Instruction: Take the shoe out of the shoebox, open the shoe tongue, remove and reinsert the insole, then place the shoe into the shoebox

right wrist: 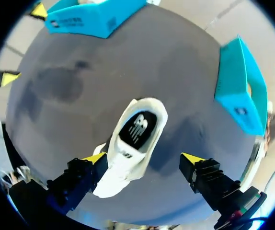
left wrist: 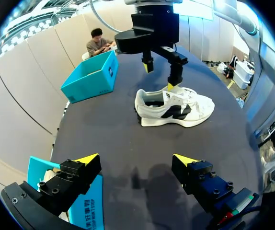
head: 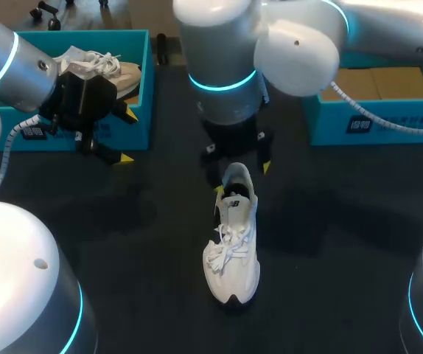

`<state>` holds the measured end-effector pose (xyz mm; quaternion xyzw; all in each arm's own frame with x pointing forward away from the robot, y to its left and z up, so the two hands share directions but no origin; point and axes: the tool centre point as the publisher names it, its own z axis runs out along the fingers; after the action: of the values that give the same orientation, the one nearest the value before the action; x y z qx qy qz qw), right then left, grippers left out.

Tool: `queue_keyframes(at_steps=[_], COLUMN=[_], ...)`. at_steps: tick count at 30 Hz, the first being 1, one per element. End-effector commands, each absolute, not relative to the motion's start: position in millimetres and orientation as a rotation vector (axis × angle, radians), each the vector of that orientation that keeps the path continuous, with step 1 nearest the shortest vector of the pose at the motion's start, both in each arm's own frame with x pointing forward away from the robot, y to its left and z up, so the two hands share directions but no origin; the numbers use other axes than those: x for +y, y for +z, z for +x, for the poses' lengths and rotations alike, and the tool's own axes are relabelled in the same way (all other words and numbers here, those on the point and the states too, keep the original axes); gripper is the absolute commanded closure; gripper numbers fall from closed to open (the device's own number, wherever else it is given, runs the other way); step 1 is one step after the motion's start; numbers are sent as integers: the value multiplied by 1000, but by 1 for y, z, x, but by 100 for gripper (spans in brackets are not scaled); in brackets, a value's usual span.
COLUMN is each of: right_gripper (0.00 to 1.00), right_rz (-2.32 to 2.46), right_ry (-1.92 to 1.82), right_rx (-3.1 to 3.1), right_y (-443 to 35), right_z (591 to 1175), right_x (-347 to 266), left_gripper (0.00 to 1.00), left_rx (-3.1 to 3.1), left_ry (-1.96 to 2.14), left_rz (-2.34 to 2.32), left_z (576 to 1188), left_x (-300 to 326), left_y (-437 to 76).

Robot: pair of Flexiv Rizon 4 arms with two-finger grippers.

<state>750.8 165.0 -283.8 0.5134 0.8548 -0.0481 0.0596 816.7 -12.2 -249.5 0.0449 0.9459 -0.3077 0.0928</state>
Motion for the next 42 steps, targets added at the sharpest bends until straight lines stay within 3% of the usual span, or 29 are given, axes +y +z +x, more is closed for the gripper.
queue_keyframes(at_steps=[1,13,42], right_gripper=[0,0,0], right_rz=[1025,418,277], right_ry=[-232,-319,-246], right_rx=[2708,2877,2931], right_y=[-266,-276,-362], right_z=[761,796,837], right_x=[163,171,154], left_gripper=[0,0,0], left_rx=[2808,2808,2808], left_ry=[-908,-908,-908], left_rz=[133,133,133], left_z=[815,815,815], left_x=[-12,-12,-12], left_y=[-249,-249,-249])
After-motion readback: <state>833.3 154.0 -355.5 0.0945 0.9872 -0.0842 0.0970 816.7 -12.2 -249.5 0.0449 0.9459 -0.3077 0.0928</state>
